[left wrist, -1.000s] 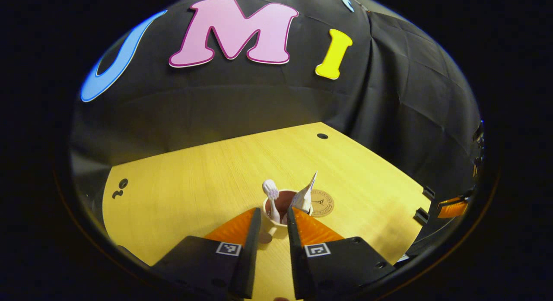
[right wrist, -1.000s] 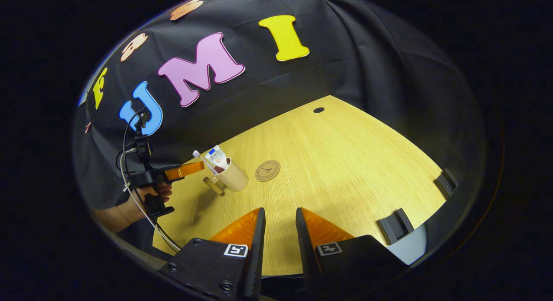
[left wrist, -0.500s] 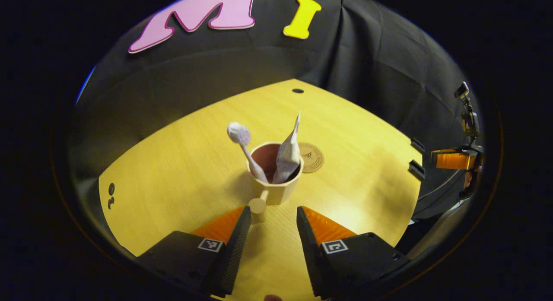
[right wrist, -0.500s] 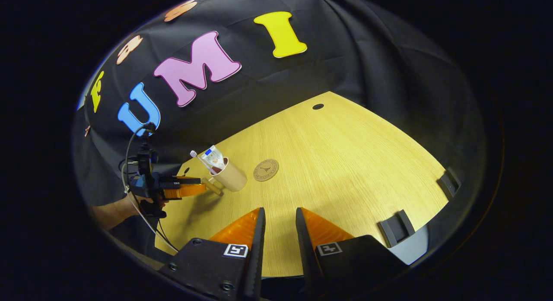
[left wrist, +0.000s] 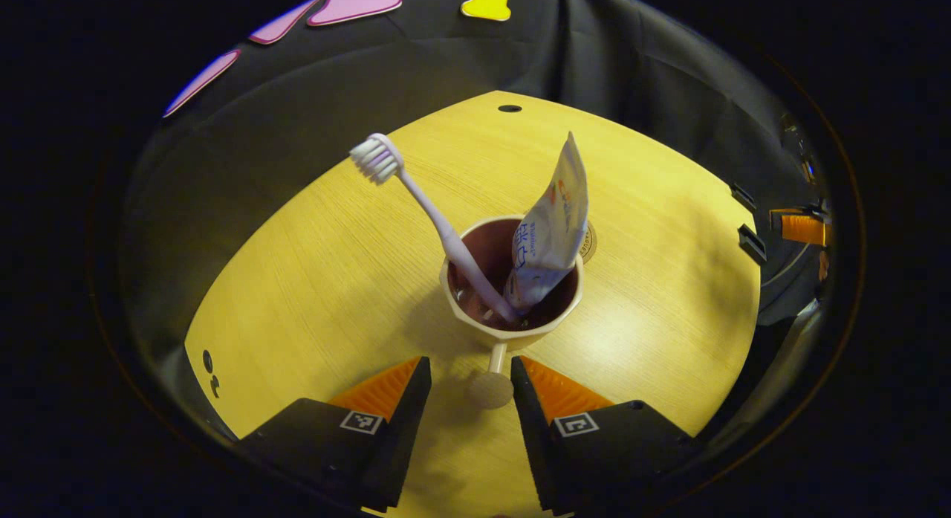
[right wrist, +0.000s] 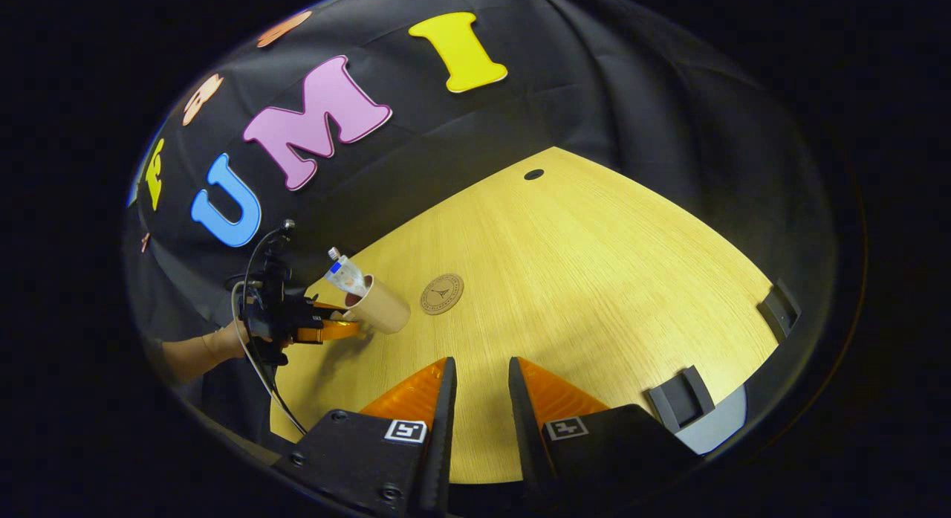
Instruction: Put the toothbrush and toothpaste on the desktop into the cup, then pick up the cup and place it on the coaster on the desktop.
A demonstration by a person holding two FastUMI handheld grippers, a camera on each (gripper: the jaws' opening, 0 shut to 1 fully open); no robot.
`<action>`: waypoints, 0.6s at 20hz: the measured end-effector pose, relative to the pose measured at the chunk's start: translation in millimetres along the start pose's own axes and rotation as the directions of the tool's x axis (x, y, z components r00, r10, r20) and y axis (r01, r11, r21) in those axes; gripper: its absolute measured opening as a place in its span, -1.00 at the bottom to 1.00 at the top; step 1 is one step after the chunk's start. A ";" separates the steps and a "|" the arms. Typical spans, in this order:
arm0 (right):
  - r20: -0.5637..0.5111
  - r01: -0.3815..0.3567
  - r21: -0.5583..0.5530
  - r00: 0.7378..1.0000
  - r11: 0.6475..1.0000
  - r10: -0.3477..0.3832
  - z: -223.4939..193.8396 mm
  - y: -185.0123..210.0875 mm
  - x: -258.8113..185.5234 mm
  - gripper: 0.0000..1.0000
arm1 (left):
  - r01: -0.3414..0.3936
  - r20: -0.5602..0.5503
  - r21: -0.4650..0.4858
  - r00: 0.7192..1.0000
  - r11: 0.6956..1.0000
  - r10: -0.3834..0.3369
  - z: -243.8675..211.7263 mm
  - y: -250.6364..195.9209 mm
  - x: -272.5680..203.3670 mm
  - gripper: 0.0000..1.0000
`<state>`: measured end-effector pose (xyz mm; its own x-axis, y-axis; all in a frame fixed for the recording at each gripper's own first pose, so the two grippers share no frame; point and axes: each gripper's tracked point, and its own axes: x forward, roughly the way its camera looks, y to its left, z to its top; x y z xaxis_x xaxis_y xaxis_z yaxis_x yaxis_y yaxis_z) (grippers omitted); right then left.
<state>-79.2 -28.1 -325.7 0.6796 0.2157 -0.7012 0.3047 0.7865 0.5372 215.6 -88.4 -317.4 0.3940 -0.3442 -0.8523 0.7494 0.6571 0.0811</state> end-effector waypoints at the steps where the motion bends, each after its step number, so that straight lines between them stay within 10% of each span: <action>1: 0.000 0.001 0.003 1.000 1.000 -0.001 1.6 -2.0 1.9 -0.14 | 0.006 -0.010 0.008 1.000 1.000 -0.006 0.4 -0.5 1.2 0.51; 12: -0.033 -0.020 0.010 0.999 1.000 0.020 0.6 -3.8 17.3 -0.14 | 0.070 -0.090 -0.001 0.994 0.998 -0.069 -1.3 -11.9 8.3 -0.38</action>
<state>-68.2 -27.7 -339.5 0.6634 0.2504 -0.7051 0.2974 0.7765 0.5555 209.2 -98.2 -326.1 0.2914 -0.3270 -0.8990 0.7745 0.6322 0.0211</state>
